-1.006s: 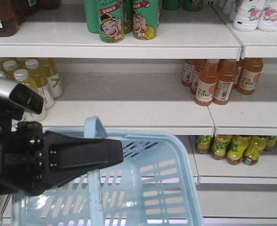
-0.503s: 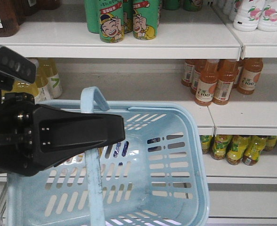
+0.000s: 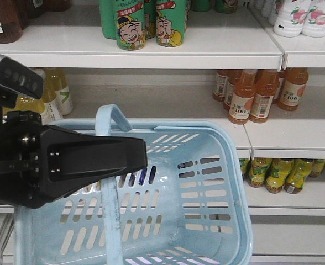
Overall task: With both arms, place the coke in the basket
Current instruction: 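Hold the basket in the left gripper while the base turns away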
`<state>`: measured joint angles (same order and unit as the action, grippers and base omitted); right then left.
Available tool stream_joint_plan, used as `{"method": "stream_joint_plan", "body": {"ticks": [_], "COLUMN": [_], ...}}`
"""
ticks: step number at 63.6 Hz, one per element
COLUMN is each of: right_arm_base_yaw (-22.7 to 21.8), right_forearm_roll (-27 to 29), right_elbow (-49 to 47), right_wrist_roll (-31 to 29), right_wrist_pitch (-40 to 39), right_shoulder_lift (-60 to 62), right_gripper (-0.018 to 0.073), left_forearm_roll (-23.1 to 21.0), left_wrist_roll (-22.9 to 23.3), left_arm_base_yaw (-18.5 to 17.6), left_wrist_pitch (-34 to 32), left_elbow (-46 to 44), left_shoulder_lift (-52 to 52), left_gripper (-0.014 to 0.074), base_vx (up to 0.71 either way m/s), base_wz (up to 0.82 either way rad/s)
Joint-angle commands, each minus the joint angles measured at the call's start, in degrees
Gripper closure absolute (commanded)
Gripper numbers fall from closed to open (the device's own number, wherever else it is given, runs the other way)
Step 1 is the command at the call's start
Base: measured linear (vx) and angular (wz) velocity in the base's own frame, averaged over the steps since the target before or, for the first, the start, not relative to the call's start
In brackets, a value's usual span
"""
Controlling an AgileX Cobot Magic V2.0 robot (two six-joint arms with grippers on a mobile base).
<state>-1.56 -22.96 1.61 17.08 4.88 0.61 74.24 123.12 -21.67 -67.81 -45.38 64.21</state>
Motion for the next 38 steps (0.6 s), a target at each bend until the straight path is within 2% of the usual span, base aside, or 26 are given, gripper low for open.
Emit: {"method": "stream_joint_plan", "body": {"ticks": [1,38], "right_arm_base_yaw": [-0.1,-0.1], "right_forearm_roll": [-0.6,-0.6], "right_elbow": [0.4,0.4], "right_wrist_roll": [-0.3,-0.3], "right_wrist_pitch": [-3.8,-3.8], "right_shoulder_lift": [0.7,0.7], "right_gripper": [0.0564,0.0564], "left_forearm_roll": [-5.0,-5.0], "left_wrist_roll": [-0.3,-0.3], "left_arm_base_yaw": [-0.1,-0.1], "left_wrist_pitch": [-6.4,-6.4], "left_elbow": [-2.0,-2.0], "left_shoulder_lift": [-1.2,-1.2], "left_gripper": [0.0602,0.0602], "base_vx": [0.00,-0.01], "base_wz": [0.00,-0.05]}}
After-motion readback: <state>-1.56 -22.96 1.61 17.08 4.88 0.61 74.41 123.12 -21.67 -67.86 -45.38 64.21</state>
